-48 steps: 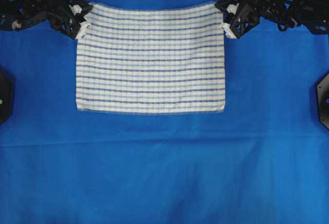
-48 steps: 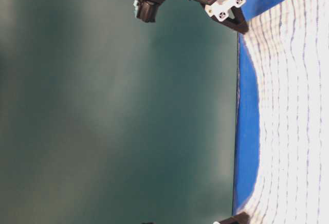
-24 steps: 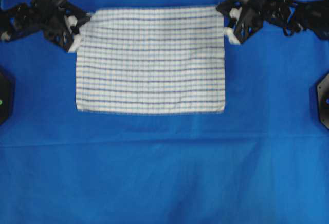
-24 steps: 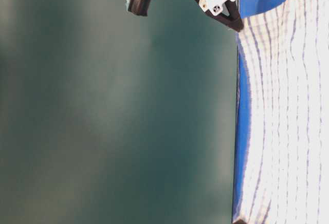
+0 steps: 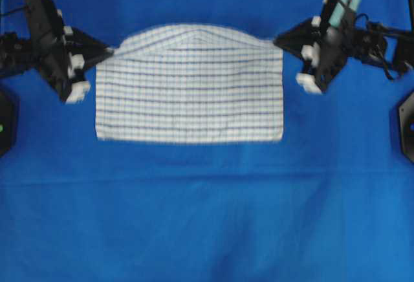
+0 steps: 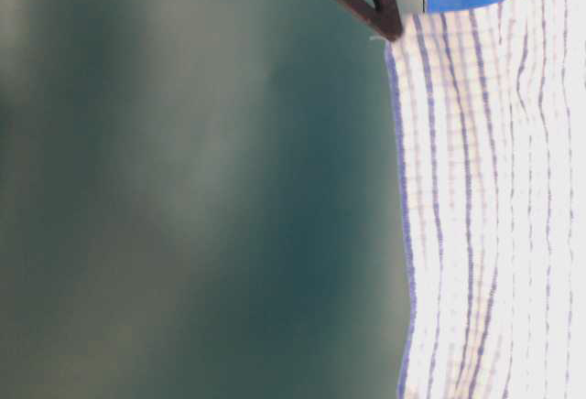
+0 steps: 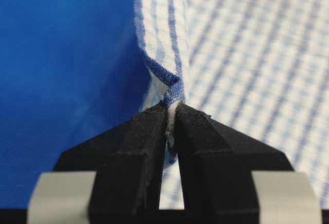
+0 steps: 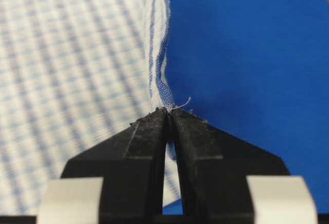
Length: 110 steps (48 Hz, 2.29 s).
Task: Fold the blue towel.
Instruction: 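Lift the top corners and pull them down toward the bottom edge, then lower the folded edge onto the towel and open both grippers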
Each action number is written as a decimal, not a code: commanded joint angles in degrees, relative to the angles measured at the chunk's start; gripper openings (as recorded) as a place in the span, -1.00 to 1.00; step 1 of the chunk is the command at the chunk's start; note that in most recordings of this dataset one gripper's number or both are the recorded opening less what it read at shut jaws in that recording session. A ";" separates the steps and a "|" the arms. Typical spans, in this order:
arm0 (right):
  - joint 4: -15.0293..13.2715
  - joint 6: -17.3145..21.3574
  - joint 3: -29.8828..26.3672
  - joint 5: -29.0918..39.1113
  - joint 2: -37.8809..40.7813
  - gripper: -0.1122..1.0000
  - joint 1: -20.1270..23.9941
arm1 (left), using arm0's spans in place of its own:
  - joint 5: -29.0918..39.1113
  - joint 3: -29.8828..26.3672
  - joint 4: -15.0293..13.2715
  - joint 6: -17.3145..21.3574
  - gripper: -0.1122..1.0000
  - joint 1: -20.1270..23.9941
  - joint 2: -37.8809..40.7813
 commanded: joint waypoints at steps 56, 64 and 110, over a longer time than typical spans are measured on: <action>5.71 6.77 2.02 5.19 0.53 -0.68 14.77 | 6.33 3.52 -0.26 -0.70 -0.68 -14.33 -5.01; 5.71 7.12 0.97 4.83 0.70 -0.67 17.49 | 6.59 3.43 -0.35 -0.70 -0.14 -14.77 -5.71; 0.97 6.86 -1.14 8.96 0.62 0.32 3.52 | 8.96 1.85 -0.18 0.53 0.30 -7.65 -12.57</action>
